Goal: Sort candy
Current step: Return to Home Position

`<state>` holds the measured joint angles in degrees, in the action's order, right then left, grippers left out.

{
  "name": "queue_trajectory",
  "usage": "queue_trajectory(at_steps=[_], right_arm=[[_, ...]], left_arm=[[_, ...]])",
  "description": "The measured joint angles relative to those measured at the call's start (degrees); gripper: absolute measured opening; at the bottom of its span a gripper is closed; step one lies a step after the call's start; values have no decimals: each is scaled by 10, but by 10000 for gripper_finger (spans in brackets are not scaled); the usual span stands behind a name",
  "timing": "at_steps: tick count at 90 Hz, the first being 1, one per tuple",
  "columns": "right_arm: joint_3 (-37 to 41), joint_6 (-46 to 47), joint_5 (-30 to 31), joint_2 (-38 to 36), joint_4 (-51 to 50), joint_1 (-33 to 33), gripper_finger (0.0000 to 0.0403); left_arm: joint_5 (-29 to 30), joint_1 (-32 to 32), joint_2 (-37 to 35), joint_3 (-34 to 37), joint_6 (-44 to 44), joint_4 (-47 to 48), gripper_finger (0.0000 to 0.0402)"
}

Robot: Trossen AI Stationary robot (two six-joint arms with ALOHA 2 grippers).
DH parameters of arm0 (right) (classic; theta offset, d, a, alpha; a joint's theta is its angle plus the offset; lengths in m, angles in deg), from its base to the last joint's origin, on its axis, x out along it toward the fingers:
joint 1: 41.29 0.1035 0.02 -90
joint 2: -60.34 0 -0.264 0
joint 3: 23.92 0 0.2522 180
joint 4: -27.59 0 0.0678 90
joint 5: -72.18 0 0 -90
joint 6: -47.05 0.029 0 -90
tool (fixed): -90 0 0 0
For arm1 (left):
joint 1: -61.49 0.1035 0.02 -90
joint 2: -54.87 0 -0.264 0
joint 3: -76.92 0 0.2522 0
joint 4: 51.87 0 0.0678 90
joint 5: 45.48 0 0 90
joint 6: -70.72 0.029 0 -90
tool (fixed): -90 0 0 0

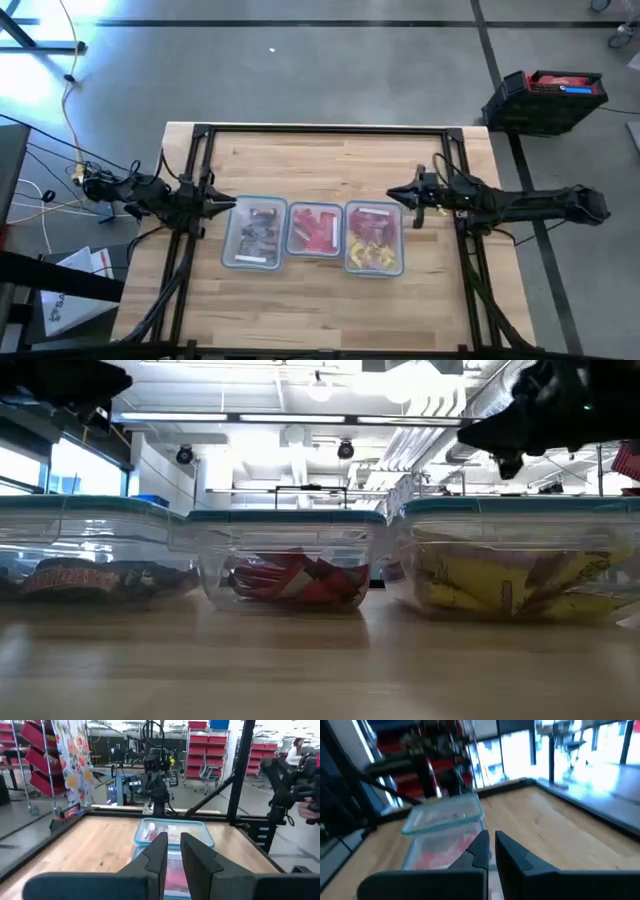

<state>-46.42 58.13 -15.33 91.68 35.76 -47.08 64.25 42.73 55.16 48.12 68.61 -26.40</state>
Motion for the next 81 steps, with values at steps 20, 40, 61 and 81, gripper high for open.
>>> queue_trajectory(at_steps=[20,40,61,81], right_arm=[[80,16,-37,-111,60,11,0],[82,19,-46,-154,43,27,0],[82,20,-40,-152,-1,28,0],[82,43,-38,-152,-65,28,0]], left_arm=[[-4,0,-1,80,3,-110,39],[-48,0,-1,121,-13,-149,39],[-84,-2,0,144,-42,-143,39],[-119,-10,-1,143,23,-187,39]])
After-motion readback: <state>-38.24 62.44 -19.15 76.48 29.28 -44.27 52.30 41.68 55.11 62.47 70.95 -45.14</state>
